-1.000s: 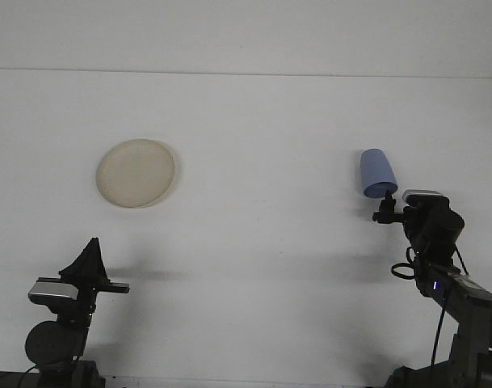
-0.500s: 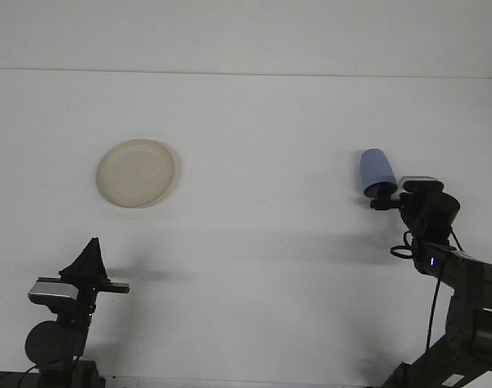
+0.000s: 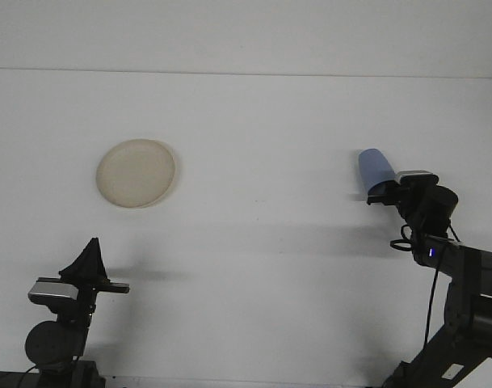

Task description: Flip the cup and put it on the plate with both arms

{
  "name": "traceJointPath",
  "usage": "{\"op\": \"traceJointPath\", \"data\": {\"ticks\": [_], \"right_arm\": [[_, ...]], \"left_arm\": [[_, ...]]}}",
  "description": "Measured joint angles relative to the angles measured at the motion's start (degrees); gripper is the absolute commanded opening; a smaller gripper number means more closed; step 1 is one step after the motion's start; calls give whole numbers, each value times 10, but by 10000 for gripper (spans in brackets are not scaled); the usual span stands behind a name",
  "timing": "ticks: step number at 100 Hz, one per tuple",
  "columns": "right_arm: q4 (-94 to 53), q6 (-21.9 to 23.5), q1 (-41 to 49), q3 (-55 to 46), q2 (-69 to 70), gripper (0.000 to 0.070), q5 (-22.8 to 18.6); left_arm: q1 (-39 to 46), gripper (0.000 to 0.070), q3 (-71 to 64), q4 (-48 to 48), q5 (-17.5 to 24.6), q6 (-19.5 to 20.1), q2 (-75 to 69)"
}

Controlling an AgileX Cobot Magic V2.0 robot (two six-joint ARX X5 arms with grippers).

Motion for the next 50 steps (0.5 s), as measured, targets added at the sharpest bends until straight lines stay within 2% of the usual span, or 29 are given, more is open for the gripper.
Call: {"op": "traceJointPath", "data": {"ticks": [27,50], "right_arm": [[-51,1,0,1,-31,0,-1],[-173,5,9,1,-179,0,14]], "left_arm": [[0,12,0,0,0,0,0],[0,12,0,0,0,0,0]]}}
